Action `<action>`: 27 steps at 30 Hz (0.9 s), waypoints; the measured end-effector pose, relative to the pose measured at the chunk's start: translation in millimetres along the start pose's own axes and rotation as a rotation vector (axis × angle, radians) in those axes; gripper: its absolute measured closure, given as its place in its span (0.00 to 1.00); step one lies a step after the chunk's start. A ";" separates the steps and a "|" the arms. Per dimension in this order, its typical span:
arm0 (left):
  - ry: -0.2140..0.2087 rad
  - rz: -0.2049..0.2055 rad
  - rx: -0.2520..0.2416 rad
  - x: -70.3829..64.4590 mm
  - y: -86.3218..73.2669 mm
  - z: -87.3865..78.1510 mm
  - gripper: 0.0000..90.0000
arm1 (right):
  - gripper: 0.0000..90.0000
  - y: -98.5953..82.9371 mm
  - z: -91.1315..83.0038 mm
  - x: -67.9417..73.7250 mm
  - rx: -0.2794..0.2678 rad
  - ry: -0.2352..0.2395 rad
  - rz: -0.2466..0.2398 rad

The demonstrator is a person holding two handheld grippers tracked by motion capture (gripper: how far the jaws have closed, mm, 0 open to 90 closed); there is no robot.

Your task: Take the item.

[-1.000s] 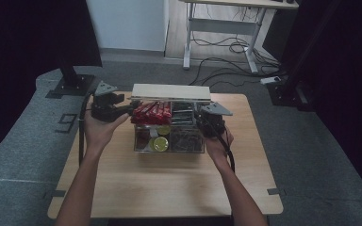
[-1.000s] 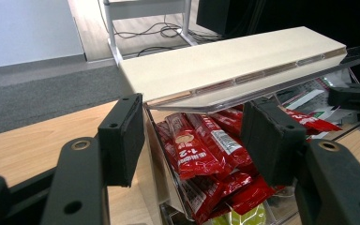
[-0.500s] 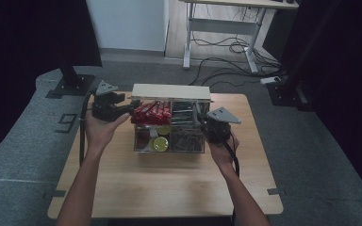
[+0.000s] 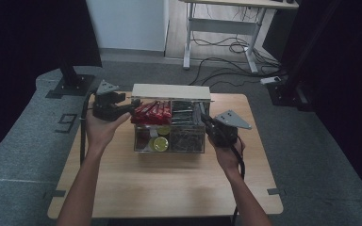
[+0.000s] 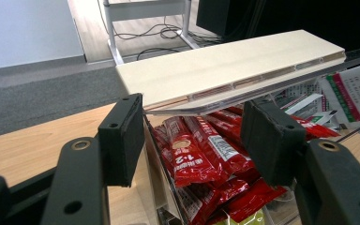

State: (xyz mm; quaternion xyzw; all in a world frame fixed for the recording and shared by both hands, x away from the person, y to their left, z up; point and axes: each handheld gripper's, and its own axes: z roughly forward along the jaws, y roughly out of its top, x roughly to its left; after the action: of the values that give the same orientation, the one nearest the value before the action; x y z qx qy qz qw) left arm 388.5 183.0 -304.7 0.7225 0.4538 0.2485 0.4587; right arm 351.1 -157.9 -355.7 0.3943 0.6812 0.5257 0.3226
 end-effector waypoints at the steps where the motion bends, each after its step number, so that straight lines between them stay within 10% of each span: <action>1: 0.000 0.000 -0.001 -0.1 0.0 -0.2 0.45 | 0.98 0.0 -1.5 -0.8 -0.004 0.001 0.002; 27: 0.002 0.000 -0.005 -1.2 1.8 -1.0 0.45 | 0.98 -9.8 -34.4 -16.4 -0.058 0.026 0.061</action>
State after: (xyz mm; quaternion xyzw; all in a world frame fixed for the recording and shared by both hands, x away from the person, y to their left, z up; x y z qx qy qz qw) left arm 387.9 182.1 -302.6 0.7213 0.4535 0.2502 0.4599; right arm 327.6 -189.5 -356.6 0.3986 0.6574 0.5598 0.3089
